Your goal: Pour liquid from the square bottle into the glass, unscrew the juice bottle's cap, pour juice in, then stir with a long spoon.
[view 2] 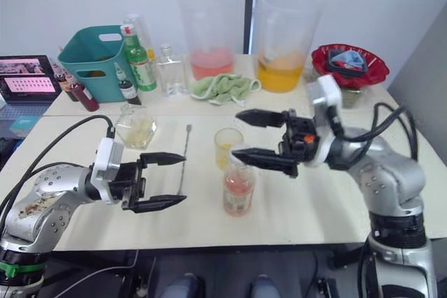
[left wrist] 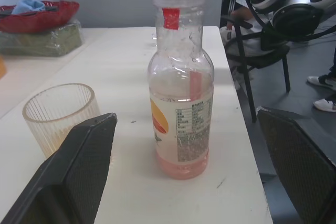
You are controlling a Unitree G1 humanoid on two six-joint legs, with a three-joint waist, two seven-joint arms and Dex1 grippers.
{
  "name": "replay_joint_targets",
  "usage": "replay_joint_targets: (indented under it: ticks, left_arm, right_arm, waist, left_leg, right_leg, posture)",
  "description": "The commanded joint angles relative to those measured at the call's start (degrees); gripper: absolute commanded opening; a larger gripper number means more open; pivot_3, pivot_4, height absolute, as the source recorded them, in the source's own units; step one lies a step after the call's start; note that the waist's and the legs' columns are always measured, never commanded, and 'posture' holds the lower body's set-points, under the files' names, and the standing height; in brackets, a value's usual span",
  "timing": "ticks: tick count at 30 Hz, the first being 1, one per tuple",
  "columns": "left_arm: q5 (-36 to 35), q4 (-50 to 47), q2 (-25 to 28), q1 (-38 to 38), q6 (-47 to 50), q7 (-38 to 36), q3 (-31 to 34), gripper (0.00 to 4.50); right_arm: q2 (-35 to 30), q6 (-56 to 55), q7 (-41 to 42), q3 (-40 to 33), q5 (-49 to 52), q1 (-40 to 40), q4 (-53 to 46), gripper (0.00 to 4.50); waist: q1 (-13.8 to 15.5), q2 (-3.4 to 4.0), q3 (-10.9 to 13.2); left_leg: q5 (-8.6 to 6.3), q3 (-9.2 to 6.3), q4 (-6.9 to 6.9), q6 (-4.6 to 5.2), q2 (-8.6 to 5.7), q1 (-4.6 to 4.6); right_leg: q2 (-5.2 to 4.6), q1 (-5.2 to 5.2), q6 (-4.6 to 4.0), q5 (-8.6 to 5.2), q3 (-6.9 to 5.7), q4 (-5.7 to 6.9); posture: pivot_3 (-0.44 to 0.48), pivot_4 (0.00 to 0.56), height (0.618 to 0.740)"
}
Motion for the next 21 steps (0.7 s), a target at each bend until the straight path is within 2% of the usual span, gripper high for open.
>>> replay_joint_targets:
  ticks: [1,8,13,21]
  left_arm:
    - [-1.3,-0.8,-0.2,-3.1,3.2,2.4,0.0,4.5]
    - [0.5,-0.4,-3.9,-8.9,3.9,6.9,-2.1,4.5]
    - [-2.1,1.9,-4.5,-16.0,13.5,7.8,-5.2,4.5]
    - [0.4,4.3,-10.6,-22.6,15.1,8.0,-11.9,4.5]
  right_arm:
    - [-2.2,1.7,-1.3,-3.1,2.6,-1.1,-1.1,4.46]
    - [-10.1,0.7,0.0,-7.4,-1.1,7.2,-2.7,4.46]
    - [-11.6,-0.5,-4.0,-13.8,-1.4,14.9,-7.0,4.46]
    - [-12.0,-1.2,-8.1,-26.2,-2.1,31.7,-15.9,4.46]
  waist:
    - [0.0,-0.01,0.0]
    - [0.4,-0.03,0.0]
    - [0.5,-0.03,0.0]
    - [1.1,-0.04,0.0]
  left_leg:
    - [0.0,0.0,0.01,0.0,0.0,0.0]
    - [0.0,0.12,0.01,0.01,-0.05,-0.06]
    - [0.0,0.16,0.05,0.01,-0.08,-0.1]
    - [0.0,0.22,0.09,0.01,-0.11,-0.19]
  right_leg:
    - [0.01,0.01,0.0,0.0,0.0,-0.01]
    - [-0.01,-0.01,0.0,0.0,-0.01,-0.02]
    - [0.05,-0.02,0.01,0.0,-0.02,-0.02]
    - [0.06,-0.01,0.02,0.0,-0.06,-0.05]
  posture:
    - [0.0,0.15,0.74]
    - [0.0,0.15,0.74]
    - [0.0,0.15,0.74]
    - [0.0,0.15,0.74]
